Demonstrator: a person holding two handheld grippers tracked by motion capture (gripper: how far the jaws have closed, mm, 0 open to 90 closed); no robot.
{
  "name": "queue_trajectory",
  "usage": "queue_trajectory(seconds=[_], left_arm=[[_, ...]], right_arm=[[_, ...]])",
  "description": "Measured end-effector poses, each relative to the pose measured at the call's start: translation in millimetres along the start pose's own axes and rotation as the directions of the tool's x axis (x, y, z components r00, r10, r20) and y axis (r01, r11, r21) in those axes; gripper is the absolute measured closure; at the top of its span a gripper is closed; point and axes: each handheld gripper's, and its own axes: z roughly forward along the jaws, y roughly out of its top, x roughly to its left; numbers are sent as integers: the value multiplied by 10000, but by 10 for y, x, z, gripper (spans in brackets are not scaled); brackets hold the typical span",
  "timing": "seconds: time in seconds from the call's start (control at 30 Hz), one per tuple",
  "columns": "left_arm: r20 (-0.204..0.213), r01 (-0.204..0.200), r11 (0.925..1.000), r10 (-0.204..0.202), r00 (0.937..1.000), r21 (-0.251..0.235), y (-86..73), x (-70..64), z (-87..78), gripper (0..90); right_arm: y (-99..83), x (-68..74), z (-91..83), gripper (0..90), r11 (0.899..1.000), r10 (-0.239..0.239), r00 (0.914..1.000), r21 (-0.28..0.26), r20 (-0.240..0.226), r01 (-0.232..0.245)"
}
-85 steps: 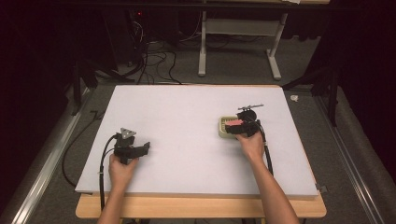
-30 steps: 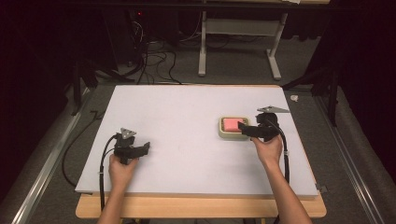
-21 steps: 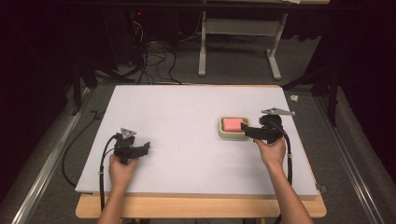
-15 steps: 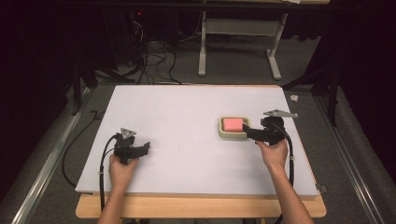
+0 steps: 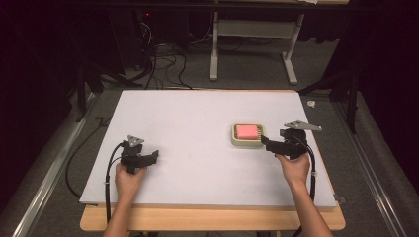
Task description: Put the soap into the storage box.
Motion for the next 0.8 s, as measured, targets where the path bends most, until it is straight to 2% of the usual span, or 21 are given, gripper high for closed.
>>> queue_trajectory(seconds=[0.47,0.8], left_arm=[[-8,-3,10000,3,10000,-3,0,-1,0,253],[-11,-8,10000,8,10000,-1,0,-2,0,253]], right_arm=[[-126,-31,-156,209,9996,108,9999,-276,-14,-108],[-246,-41,-204,217,9992,75,9999,-381,-80,-78]])
